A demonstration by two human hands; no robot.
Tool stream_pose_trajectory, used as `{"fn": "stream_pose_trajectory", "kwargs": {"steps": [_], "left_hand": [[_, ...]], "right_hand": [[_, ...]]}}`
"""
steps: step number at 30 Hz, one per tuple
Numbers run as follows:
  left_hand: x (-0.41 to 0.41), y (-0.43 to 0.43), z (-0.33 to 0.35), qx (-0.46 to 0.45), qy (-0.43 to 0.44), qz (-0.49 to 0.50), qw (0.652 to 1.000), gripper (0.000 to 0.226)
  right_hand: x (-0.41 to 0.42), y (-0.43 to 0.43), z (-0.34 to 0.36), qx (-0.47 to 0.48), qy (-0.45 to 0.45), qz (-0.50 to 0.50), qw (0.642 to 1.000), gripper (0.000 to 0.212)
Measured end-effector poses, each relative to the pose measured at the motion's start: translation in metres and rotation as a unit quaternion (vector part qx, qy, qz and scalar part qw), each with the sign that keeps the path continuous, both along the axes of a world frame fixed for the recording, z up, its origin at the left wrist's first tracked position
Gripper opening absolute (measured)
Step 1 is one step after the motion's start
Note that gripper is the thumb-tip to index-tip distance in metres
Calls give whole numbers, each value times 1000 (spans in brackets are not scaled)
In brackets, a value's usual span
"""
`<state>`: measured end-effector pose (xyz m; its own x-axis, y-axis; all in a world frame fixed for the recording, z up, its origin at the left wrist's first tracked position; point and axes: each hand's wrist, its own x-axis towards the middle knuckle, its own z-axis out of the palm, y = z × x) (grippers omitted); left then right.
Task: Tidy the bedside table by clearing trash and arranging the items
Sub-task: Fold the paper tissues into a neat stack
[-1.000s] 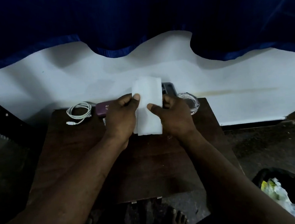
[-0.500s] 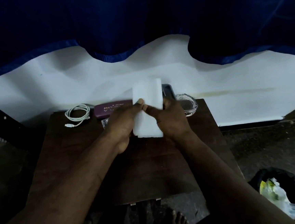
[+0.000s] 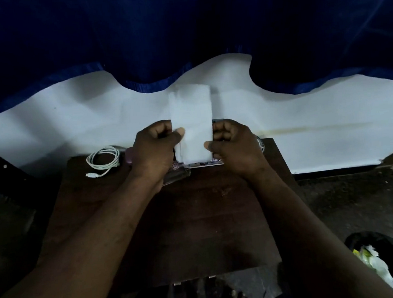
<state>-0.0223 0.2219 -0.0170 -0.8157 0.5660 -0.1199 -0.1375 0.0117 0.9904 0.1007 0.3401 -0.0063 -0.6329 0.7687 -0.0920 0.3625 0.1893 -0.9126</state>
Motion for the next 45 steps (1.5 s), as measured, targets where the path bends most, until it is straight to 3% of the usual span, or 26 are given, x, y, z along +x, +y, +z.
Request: {"fn": "stream_pose_trajectory", "kwargs": {"steps": [7,12,15,18,23,27,31,36,39,41,43,45], "left_hand": [[-16,36,-10,-20,28,-57,998,24],[-32,58,-22,-68,100,-13,993,15],[-35,67,-22,-107,202,15,973,11],[-36,73,-28,-147,298,8,943,25],[-34,80,-36,-174,380,45,907,34],[-33,81,-36,-172,413,58,893,18],[-31,80,-39,-183,434,49,881,41],[-30,82,-36,-198,452,32,869,38],[-30,81,-35,-220,473,29,853,30],[-27,82,-36,-220,490,29,843,38],[-26,82,-35,-210,489,31,846,46],[-27,83,-35,-216,487,23,846,38]], "right_hand": [[-25,30,-3,119,12,-96,988,16],[-39,47,-16,194,12,-119,974,19],[-46,53,-25,255,1,-121,959,28],[-49,56,-33,299,-11,-122,946,37],[-50,58,-41,328,-13,-131,935,35],[-52,58,-46,323,-25,-133,937,26],[-50,58,-50,332,-64,-108,935,27],[-50,60,-47,385,-115,-107,910,35],[-49,55,-44,415,-104,-107,898,29],[-49,52,-42,429,-96,-109,892,24],[-49,53,-42,434,-97,-109,889,23],[-49,55,-43,431,-108,-105,890,22]]}}
